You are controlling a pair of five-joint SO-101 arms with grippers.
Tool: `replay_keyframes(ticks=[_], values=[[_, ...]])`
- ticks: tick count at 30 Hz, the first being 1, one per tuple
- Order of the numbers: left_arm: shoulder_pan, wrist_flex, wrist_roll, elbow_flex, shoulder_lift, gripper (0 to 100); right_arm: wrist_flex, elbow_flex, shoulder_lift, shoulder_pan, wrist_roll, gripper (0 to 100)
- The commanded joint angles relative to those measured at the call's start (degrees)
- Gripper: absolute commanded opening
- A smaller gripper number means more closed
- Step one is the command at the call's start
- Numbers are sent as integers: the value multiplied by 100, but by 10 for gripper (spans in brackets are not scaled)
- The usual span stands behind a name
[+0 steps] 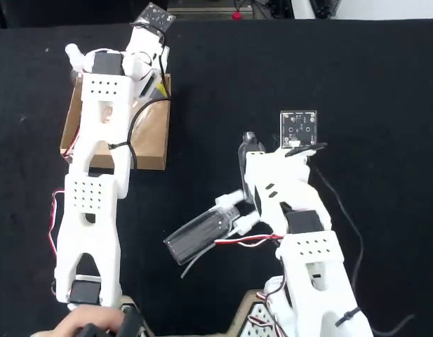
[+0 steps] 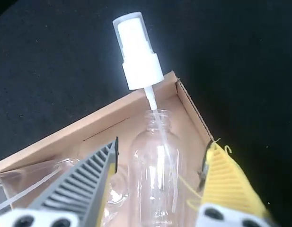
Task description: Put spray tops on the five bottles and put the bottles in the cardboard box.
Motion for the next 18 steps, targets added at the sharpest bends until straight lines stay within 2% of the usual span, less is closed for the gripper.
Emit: replay_keyframes(ticks=[1, 7, 18], values=[[-66, 26, -176, -330, -88, 296, -158, -382, -189, 105, 9, 141], [-75, 26, -571, 22, 0, 296, -158, -382, -189, 105, 9, 141], [-136, -18, -607, 57, 132, 296, -158, -382, -189, 105, 9, 141]])
